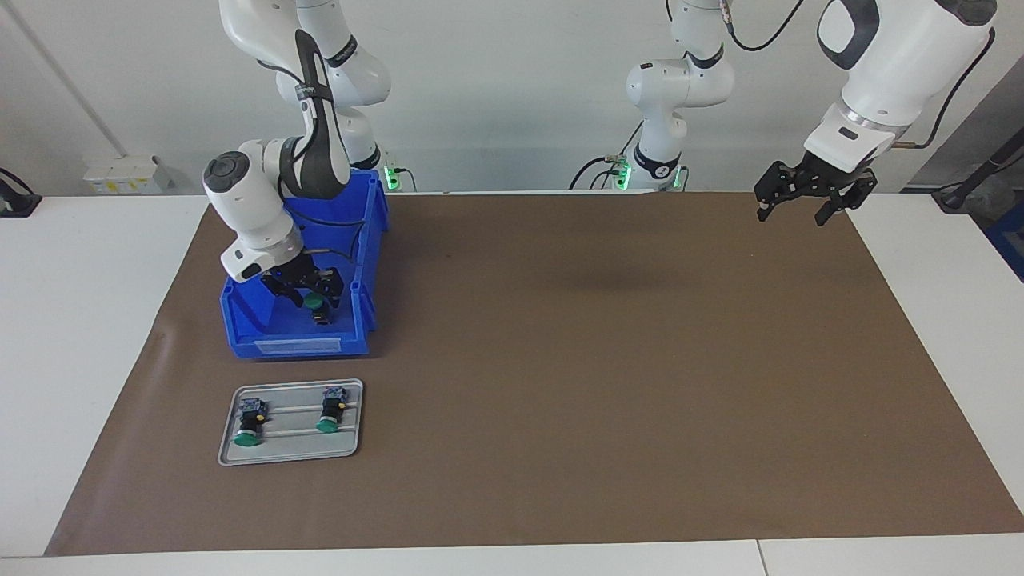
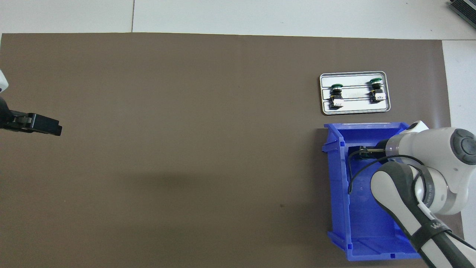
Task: Place and press button with both arms
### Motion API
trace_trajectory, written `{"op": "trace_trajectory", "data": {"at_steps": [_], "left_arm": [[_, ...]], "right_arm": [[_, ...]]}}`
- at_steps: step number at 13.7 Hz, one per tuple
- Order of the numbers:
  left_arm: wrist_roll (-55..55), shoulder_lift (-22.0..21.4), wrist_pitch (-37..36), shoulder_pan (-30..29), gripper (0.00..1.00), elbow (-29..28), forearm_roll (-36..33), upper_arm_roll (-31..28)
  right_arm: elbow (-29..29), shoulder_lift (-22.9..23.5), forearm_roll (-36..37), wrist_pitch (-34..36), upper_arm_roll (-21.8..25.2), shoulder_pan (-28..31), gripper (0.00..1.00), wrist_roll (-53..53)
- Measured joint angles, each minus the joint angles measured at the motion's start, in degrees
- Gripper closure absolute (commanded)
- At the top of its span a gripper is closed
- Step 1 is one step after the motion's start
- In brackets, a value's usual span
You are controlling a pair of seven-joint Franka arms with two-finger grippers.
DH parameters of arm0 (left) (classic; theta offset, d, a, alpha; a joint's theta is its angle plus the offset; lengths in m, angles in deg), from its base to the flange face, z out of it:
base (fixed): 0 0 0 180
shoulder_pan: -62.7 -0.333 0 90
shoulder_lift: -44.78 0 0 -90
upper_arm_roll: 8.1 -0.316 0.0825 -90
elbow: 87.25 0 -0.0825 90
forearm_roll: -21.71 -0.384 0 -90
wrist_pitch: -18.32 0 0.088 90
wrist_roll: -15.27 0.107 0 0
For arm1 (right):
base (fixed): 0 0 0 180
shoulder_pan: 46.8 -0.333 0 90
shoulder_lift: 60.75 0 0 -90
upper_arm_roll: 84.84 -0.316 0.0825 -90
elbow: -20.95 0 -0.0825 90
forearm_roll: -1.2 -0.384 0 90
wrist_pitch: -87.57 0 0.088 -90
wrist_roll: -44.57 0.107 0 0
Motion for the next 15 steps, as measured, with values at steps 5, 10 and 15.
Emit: {"op": "trace_trajectory", "data": {"at_steps": [5,10,15], "left_arm": [[0.00,0.00,0.00,0.00,0.00,0.00,0.00,0.00],[0.00,0.00,0.00,0.00,0.00,0.00,0.00,0.00],[0.00,0.00,0.00,0.00,0.00,0.00,0.00,0.00]], "right_arm": [[14.58,-1.55,0.29,15.19,0.33,0.38,0.00,0.09],[31.43,-1.78,3.42,34.95,0.70,1.68,0.00,1.87],[45.42,-0.29,8.75,49.37,0.42,2.41,0.00,1.94]]}}
